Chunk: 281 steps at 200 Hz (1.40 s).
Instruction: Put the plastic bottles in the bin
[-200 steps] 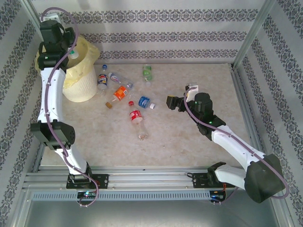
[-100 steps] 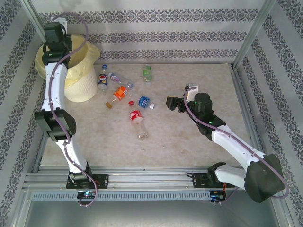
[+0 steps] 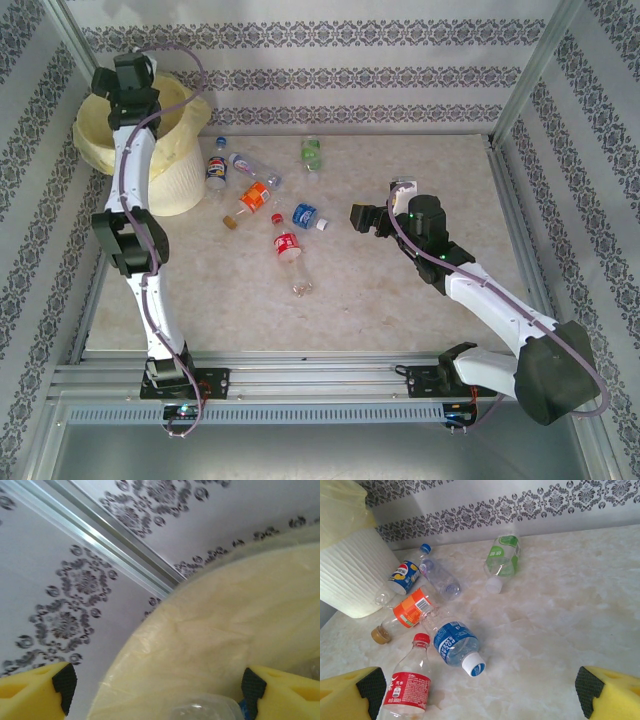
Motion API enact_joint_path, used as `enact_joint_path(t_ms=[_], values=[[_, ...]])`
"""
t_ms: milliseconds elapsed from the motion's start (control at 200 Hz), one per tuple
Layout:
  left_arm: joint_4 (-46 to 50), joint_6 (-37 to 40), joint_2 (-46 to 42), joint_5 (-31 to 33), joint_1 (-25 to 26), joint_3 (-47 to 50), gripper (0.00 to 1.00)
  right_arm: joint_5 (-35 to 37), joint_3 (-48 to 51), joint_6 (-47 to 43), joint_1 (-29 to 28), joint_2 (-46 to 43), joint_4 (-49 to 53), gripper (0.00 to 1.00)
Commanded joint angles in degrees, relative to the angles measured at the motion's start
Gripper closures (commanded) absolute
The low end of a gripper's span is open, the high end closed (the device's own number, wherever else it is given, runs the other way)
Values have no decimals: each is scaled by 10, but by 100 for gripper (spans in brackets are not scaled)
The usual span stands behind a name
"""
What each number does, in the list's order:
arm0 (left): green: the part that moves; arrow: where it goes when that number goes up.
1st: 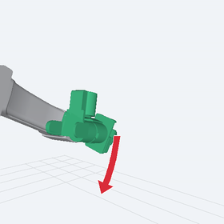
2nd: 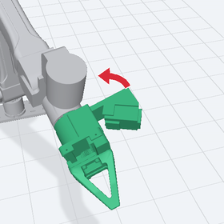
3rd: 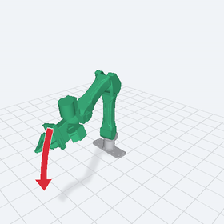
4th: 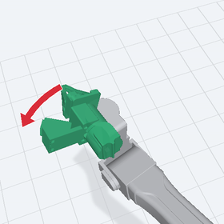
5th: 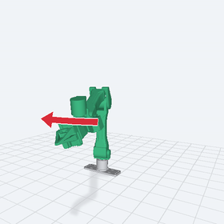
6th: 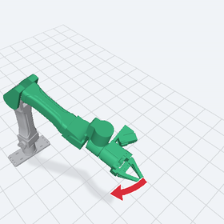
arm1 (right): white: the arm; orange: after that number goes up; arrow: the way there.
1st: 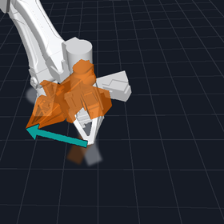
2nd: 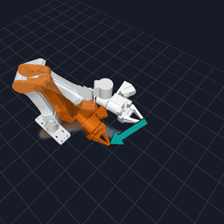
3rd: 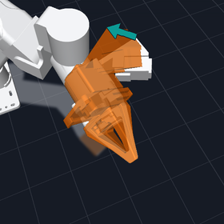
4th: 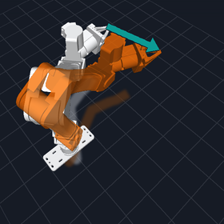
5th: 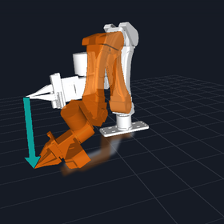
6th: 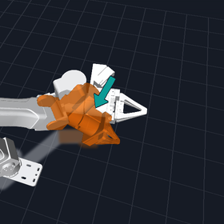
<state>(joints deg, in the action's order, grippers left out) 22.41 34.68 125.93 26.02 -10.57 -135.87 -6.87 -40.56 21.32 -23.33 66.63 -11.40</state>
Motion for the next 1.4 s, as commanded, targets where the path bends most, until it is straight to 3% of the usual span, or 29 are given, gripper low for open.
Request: enact_joint_path(t_ms=[0, 180, 405, 665, 964, 1089, 1399], values=[[28, -39, -19, 13, 4, -46, 8, -1, -14, 10, 7, -1, -3, 2], [71, -104, -26, 5, 13, -75, 0, -1, -14, 9, 7, -3, -1, 2], [155, -244, -60, -52, 50, -99, 0, -2, -13, 9, 6, -8, 0, 2], [196, -379, -139, -155, 129, -11, 0, 10, -8, 17, 7, -16, 1, 2], [148, -354, -206, -266, 223, 176, 0, 48, 10, 10, 8, -44, 10, 2], [226, -325, -192, -326, 234, 192, 0, 71, 13, 13, 12, -54, 22, 2], [356, -231, -142, -337, 235, 233, 0, 57, 8, 5, 19, -49, 22, 2]])
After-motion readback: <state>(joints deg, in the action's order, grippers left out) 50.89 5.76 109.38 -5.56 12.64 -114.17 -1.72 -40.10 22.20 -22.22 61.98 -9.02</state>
